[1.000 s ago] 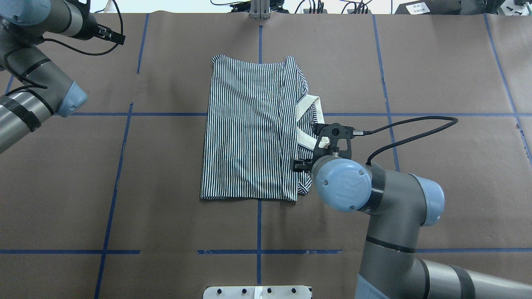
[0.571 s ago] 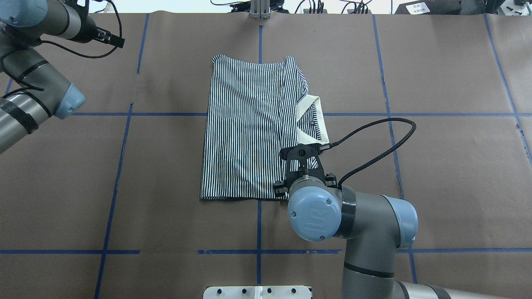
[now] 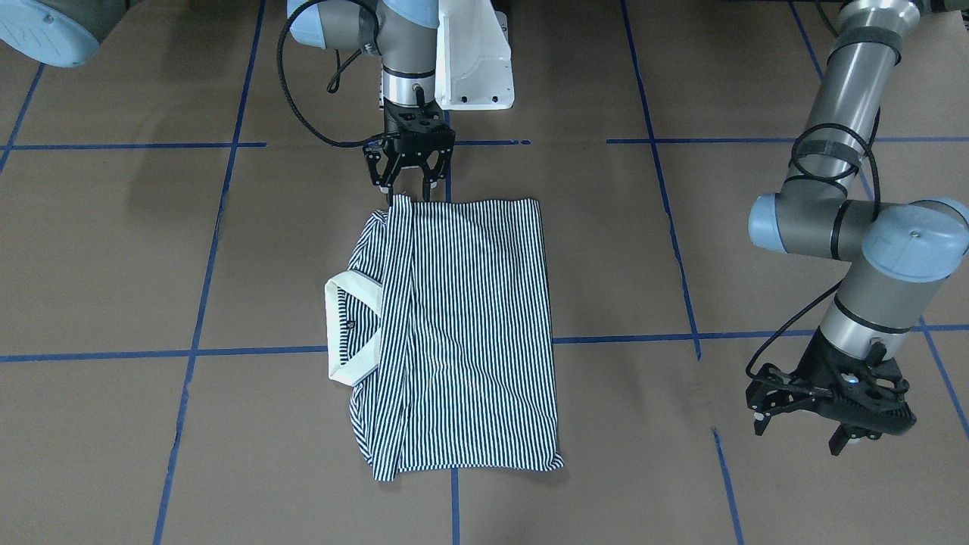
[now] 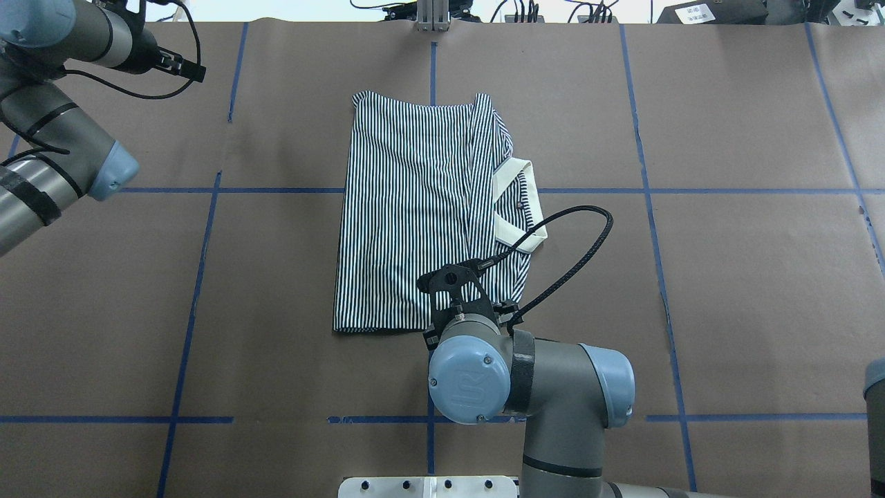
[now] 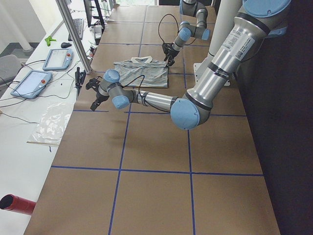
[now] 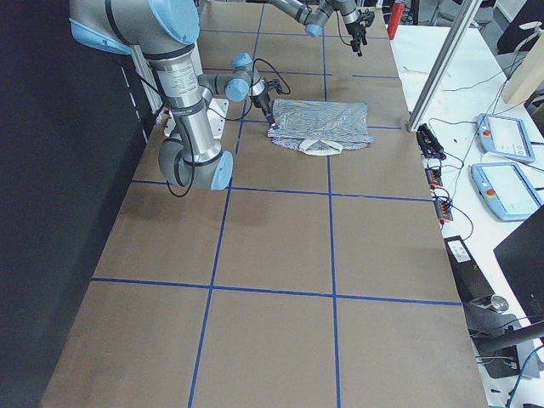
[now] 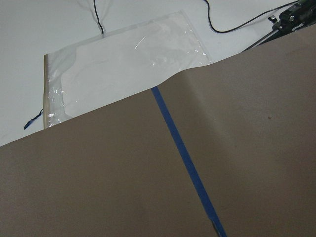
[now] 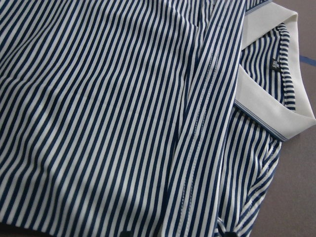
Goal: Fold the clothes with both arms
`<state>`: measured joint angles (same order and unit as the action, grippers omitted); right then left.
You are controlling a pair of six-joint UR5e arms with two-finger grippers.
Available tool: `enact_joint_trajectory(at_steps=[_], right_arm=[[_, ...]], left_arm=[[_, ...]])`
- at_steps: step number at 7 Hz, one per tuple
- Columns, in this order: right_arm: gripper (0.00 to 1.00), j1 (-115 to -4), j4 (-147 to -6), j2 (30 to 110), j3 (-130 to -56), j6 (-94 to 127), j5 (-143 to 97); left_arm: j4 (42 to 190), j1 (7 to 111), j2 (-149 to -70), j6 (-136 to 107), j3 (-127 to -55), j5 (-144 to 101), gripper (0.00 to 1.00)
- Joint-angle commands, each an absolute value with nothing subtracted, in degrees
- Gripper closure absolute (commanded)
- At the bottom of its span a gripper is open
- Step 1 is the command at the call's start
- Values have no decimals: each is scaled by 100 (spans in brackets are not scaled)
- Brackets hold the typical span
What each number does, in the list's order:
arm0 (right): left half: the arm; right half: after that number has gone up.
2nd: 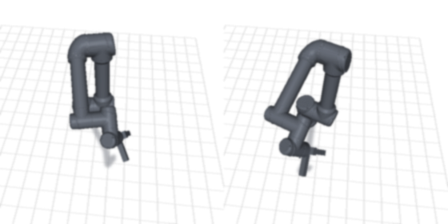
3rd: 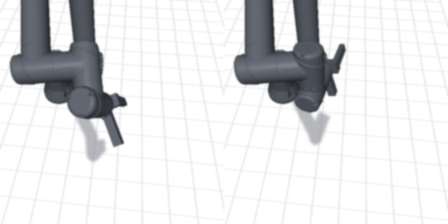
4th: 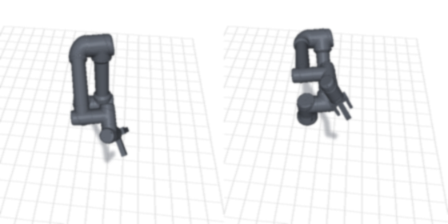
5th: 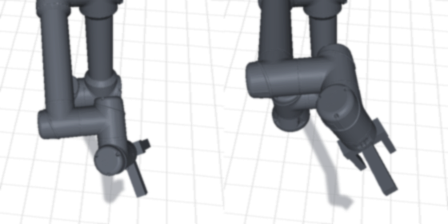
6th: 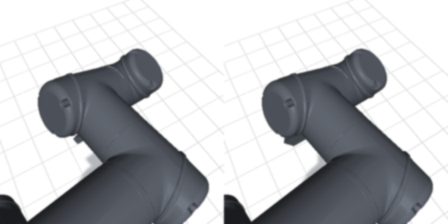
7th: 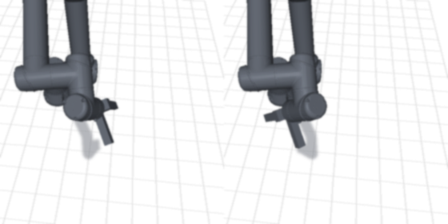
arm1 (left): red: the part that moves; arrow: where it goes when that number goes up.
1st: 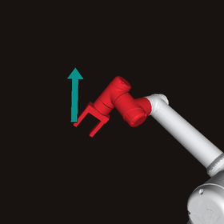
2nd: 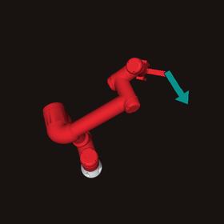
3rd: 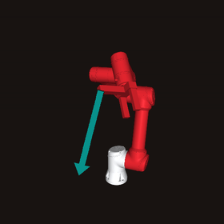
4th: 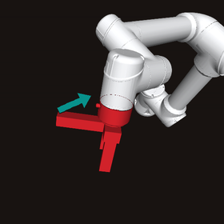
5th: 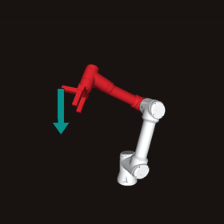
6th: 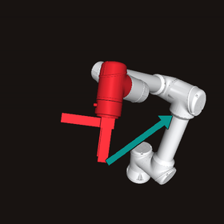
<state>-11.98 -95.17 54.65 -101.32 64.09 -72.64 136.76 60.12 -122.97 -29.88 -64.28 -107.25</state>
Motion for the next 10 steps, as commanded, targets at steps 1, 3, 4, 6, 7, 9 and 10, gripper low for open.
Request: enact_joint_trajectory(at_steps=[1,3,4,6,7,9,10], right_arm=[[47,-1152,-9545,5502,-10099,6144,-7259],[53,-1125,-9580,5554,-10107,6135,-7286],[57,-1125,-9589,5555,-10099,6135,-7286],[87,-1125,-9589,5572,-10107,6135,-7286],[96,-1125,-9580,5572,-10125,6135,-7277],[100,-1160,-9580,5598,-10212,6135,-7277],[100,-1169,-9580,5781,-10335,6135,-7260]], left_arm=[[13676,6012,-12261,-2988,-6495,-10731,0],[13676,6012,-12261,-2988,-6495,-10731,0],[13676,6012,-12261,-2988,-6495,-10731,0],[13676,6012,-12235,-2988,-6504,-10810,0],[13676,6012,-12217,-2988,-6556,-10811,0],[13676,6012,-12182,-2988,-6583,-10811,0],[13676,6003,-12138,-2997,-6618,-10811,0]])
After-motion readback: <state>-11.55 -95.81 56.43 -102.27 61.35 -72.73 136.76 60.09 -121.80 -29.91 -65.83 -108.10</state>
